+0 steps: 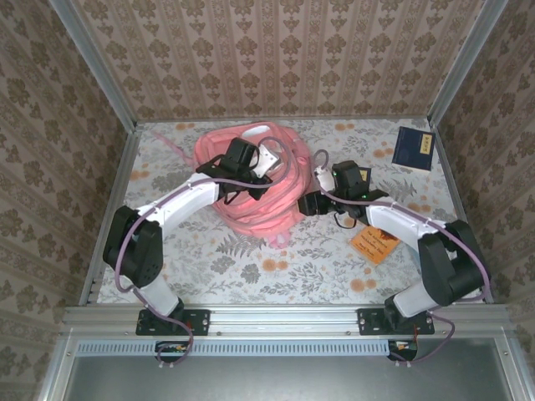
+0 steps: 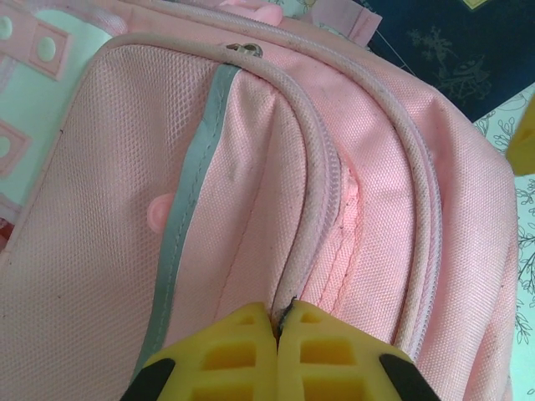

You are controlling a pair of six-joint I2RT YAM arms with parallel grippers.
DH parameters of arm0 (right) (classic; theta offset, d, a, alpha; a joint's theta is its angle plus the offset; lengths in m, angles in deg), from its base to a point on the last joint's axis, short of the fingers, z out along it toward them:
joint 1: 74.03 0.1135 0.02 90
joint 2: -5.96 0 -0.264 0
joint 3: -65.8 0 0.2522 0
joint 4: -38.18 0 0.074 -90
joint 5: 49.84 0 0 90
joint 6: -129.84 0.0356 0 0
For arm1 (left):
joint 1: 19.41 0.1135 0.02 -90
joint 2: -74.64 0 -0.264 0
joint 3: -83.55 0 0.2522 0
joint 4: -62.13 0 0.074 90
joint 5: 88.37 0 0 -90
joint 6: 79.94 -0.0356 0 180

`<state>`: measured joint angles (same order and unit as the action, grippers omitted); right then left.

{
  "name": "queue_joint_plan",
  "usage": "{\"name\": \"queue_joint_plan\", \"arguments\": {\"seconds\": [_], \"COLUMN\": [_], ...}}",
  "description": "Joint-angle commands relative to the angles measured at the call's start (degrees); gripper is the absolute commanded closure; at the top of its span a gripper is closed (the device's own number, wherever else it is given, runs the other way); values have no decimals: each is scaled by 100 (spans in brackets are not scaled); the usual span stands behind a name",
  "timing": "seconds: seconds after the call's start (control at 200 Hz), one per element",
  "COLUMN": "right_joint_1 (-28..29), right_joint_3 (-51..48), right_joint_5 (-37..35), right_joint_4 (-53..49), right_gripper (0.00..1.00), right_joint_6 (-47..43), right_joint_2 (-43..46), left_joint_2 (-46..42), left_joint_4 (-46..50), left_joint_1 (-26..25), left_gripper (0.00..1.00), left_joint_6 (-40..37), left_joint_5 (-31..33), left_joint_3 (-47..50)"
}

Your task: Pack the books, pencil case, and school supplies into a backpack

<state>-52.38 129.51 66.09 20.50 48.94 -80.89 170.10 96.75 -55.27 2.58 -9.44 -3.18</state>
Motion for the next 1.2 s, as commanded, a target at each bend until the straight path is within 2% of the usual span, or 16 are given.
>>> {"name": "queue_joint_plan", "arguments": {"seconds": [0.0, 0.08, 0.22, 0.285, 0.37, 0.485, 0.595, 0.675, 0.825, 0.9, 1.015, 1.195], "right_joint_1": [15, 22, 23, 24, 24, 26, 33, 56, 122, 146, 221, 633], "right_joint_3": [258, 312, 372, 375, 359, 407, 517, 546, 496, 425, 238, 81], "right_joint_5": [521, 451, 491, 483, 406, 342, 405, 503, 500, 411, 221, 152], "right_joint_4": [-257, -158, -99, -110, -149, -145, -161, -155, -148, -136, -109, -341], "right_gripper": [43, 47, 61, 62, 61, 55, 55, 61, 84, 92, 99, 100], "right_joint_6": [-498, -497, -552, -591, -650, -708, -751, -786, -849, -841, -780, -650], "right_joint_2": [-288, -460, -703, -759, -804, -881, -1023, -1081, -1032, -930, -689, -212], "left_joint_2": [-393, -462, -510, -506, -509, -511, -510, -506, -467, -446, -395, -214], "left_joint_4": [-27, -19, 0, -3, -13, -16, -20, -44, -84, -132, -196, -369], "left_joint_1": [44, 44, 44, 44, 44, 44, 44, 44, 44, 44, 44, 44], "left_gripper": [100, 100, 100, 100, 100, 100, 100, 100, 100, 100, 100, 100], "left_joint_6": [-201, -215, -195, -185, -175, -174, -167, -141, -52, 8, 110, 453], "left_joint_5": [-136, -157, -165, -166, -141, -146, -132, -110, -34, 68, 202, 361], "left_joint_3": [-16, -7, -16, -29, -29, -40, -42, -36, -24, -25, -24, -51]}}
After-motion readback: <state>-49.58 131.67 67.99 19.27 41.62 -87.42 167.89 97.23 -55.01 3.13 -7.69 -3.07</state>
